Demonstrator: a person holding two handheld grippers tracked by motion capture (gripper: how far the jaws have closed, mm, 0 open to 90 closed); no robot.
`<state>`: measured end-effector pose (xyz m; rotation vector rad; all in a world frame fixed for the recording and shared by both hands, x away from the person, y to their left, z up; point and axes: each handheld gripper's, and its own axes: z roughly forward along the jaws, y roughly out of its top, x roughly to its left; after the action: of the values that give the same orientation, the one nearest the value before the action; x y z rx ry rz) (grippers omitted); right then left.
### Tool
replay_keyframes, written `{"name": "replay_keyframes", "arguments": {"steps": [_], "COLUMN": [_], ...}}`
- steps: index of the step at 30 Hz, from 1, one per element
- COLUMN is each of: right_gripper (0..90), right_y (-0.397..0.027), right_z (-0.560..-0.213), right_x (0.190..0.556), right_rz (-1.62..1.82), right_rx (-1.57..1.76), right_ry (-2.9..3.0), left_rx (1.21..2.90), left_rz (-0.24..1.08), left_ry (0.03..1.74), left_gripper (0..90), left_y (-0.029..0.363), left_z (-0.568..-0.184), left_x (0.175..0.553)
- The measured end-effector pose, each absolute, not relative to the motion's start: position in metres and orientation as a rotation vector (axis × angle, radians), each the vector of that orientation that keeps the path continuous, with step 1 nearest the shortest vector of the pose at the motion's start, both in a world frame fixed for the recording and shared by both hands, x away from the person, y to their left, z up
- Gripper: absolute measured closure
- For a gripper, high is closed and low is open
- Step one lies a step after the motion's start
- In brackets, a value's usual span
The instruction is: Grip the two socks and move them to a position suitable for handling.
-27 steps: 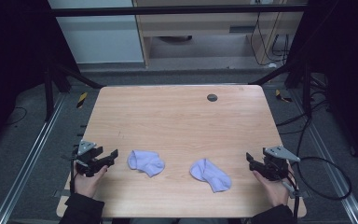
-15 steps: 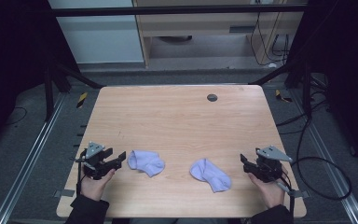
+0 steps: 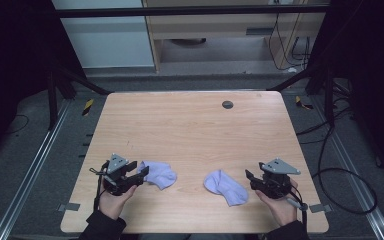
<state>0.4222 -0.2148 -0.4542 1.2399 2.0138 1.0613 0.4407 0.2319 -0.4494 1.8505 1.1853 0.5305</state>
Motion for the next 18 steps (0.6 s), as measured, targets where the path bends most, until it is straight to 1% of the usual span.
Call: {"name": "replay_keyframes", "arguments": {"steps": [13, 18], "right_gripper": [50.5, 51.5], "right_y": [-0.204, -0.203], "right_z": [-0.459, -0.46], "right_x": [0.41, 0.401], "right_rz": [1.084, 1.095], "right_rx": [1.222, 1.21], "right_ry": [2.108, 2.127], "left_rx": [1.908, 1.93], "left_rz": [0.49, 0.48], "left_ry": [1.115, 1.082], "left_gripper": [50.1, 50.5], "left_y": [0.195, 0.178], "left_z": [-0.45, -0.45], "left_x": [0.44, 0.439]}}
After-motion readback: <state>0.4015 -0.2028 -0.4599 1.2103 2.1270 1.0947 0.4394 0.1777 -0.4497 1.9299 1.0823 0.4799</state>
